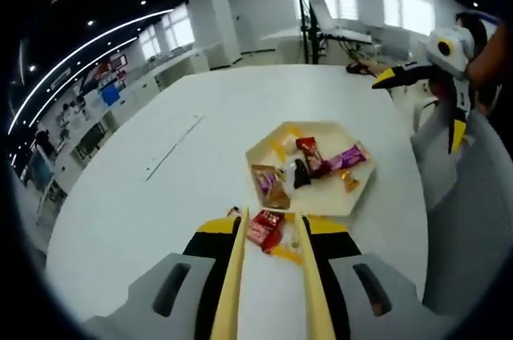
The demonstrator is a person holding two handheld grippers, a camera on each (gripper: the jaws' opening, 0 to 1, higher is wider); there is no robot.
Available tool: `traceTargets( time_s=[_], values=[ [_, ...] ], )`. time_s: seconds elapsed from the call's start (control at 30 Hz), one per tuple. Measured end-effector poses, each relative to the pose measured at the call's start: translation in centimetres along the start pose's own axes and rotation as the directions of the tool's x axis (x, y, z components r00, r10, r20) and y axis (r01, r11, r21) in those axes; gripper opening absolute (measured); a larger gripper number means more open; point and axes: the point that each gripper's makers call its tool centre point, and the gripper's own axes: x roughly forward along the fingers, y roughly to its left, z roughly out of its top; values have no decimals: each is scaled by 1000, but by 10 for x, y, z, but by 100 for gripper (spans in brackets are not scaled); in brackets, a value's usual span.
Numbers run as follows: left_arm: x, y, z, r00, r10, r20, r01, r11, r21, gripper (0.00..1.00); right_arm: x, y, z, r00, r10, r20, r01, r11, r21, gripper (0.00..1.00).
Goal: Place the target food into the container with the food tongs after gripping and lifting it, then release it inside without dropping or visibly crushing the food.
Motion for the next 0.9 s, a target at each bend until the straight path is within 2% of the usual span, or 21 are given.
traceTargets(
  time_s=[0.4,0.63,0.9],
  values=[
    [22,-24,-17,996,-85,-38,88,993,80,27,0,0,-1,1000,2,-4,-2,1000,3,99],
    [40,-32,-31,989,-129,-72,134,987,83,27,2,3,-3,1000,13,-20,-14,1000,-10,99],
    [45,-38,-43,983,-149,-107,159,983,91,27,2,3,-4,1000,12,-24,-12,1000,-5,98]
  ],
)
